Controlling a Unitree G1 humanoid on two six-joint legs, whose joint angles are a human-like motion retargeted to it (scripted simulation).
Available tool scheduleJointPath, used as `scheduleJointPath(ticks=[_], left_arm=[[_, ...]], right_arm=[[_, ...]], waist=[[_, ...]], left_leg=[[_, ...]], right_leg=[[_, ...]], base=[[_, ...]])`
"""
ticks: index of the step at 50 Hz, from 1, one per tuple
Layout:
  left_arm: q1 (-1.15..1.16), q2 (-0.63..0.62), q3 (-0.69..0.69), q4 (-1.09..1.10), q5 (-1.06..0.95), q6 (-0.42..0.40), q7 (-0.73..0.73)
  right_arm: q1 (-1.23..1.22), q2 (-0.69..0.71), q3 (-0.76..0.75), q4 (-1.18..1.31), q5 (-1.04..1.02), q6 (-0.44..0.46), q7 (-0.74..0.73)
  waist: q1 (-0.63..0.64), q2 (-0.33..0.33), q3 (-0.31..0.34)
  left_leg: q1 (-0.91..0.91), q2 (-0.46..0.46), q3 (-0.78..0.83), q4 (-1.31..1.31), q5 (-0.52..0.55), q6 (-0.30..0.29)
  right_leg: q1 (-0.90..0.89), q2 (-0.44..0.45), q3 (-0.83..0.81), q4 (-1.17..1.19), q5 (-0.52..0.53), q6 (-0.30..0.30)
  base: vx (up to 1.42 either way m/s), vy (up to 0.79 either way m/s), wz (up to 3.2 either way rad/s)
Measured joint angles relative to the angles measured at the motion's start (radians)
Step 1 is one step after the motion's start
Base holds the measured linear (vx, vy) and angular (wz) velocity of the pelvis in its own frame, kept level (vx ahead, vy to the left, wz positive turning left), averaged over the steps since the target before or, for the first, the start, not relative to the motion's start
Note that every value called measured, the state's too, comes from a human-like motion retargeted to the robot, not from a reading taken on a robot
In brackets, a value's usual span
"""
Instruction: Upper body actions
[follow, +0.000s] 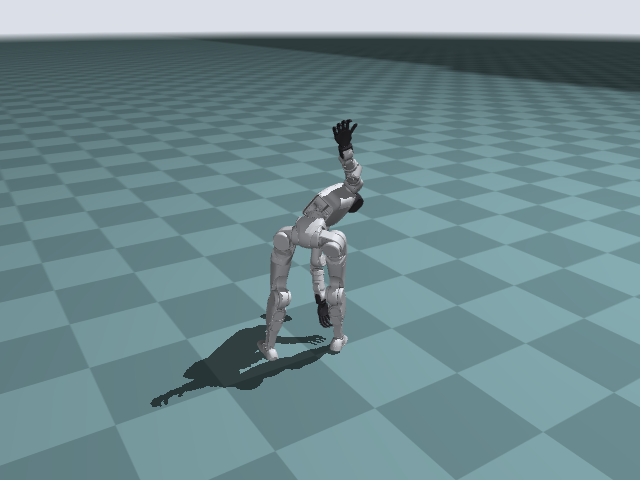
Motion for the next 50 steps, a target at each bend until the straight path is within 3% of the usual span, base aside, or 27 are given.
scheduleJointPath(ticks=[3,5,13,16,19,25,29,35,43,47,50], left_arm=[[0.055,-0.016,0.053,0.004,-0.163,-0.101,0.102],[0.115,-0.021,0.086,0.013,-0.233,-0.113,0.114],[0.536,-0.001,0.075,0.065,-0.200,-0.051,0.087],[0.748,-0.051,0.055,0.137,-0.250,-0.014,0.152],[0.910,-0.136,0.050,0.202,-0.369,0.016,0.111],[1.282,-0.257,0.149,0.240,-0.428,0.088,0.018],[1.421,-0.248,0.204,0.268,-0.442,0.129,0.054],[1.394,-0.269,0.298,0.241,-0.437,0.132,0.121],[1.124,-0.319,0.220,0.297,-0.490,0.105,0.178],[0.977,-0.338,0.087,0.371,-0.610,0.083,0.195],[0.975,-0.370,0.026,0.425,-0.627,0.068,0.212]], right_arm=[[-0.016,0.012,0.046,0.000,-0.055,-0.023,-0.017],[-0.036,0.019,0.071,0.000,-0.101,-0.033,-0.038],[-0.122,-0.004,0.076,0.000,-0.261,-0.041,-0.046],[-0.175,-0.055,0.014,0.000,-0.284,-0.008,-0.010],[-0.230,-0.142,-0.021,-0.001,-0.290,0.014,0.090],[-0.242,-0.379,-0.008,-0.065,-0.452,0.129,0.312],[-0.194,-0.491,-0.023,-0.134,-0.565,0.068,0.460],[-0.141,-0.534,-0.093,-0.160,-0.562,0.049,0.558],[-0.070,-0.483,-0.339,-0.193,-0.627,0.104,0.542],[-0.128,-0.494,-0.441,-0.207,-0.681,0.157,0.529],[-0.232,-0.517,-0.373,-0.232,-0.738,0.194,0.501]], waist=[[0.034,0.000,0.000],[0.059,0.006,0.000],[0.199,0.143,0.000],[0.291,0.201,0.000],[0.394,0.255,0.000],[0.684,0.434,0.000],[0.862,0.580,0.000],[1.165,0.767,0.000],[1.665,1.015,0.000],[1.905,1.040,0.000],[1.947,1.040,0.000]], left_leg=[[0.002,0.005,-0.024,0.001,0.006,0.000],[0.012,0.009,-0.037,0.003,0.009,0.001],[0.090,-0.001,-0.108,0.014,0.010,0.012],[0.152,-0.019,-0.137,0.023,0.004,0.019],[0.213,-0.037,-0.161,0.033,-0.005,0.032],[0.316,-0.103,-0.246,0.041,-0.009,0.062],[0.350,-0.169,-0.342,0.037,0.005,0.080],[0.338,-0.264,-0.473,0.034,0.035,0.100],[0.278,-0.344,-0.615,-0.001,0.099,0.102],[0.130,-0.359,-0.637,-0.003,0.122,0.104],[0.028,-0.356,-0.653,-0.003,0.134,0.099]], right_leg=[[0.018,-0.003,-0.001,-0.001,-0.010,-0.003],[0.040,-0.007,-0.006,-0.002,-0.014,-0.002],[0.175,-0.037,-0.047,0.002,-0.039,-0.011],[0.261,-0.065,-0.079,0.010,-0.055,-0.009],[0.346,-0.091,-0.111,0.017,-0.070,-0.006],[0.520,-0.163,-0.199,0.025,-0.108,-0.006],[0.618,-0.232,-0.267,0.030,-0.139,-0.008],[0.701,-0.326,-0.373,0.030,-0.168,-0.007],[0.746,-0.389,-0.505,0.020,-0.186,0.009],[0.610,-0.398,-0.466,0.023,-0.174,0.008],[0.521,-0.394,-0.467,0.023,-0.167,0.009]], base=[[0.10,-0.21,0.23],[0.09,-0.24,0.15],[0.21,-0.25,0.36],[0.28,-0.27,0.67],[0.36,-0.21,0.57],[0.50,-0.23,0.92],[0.58,-0.19,1.48],[0.45,-0.38,1.41],[0.60,-1.00,1.23],[0.45,-0.79,0.61],[0.34,-0.40,0.47]])
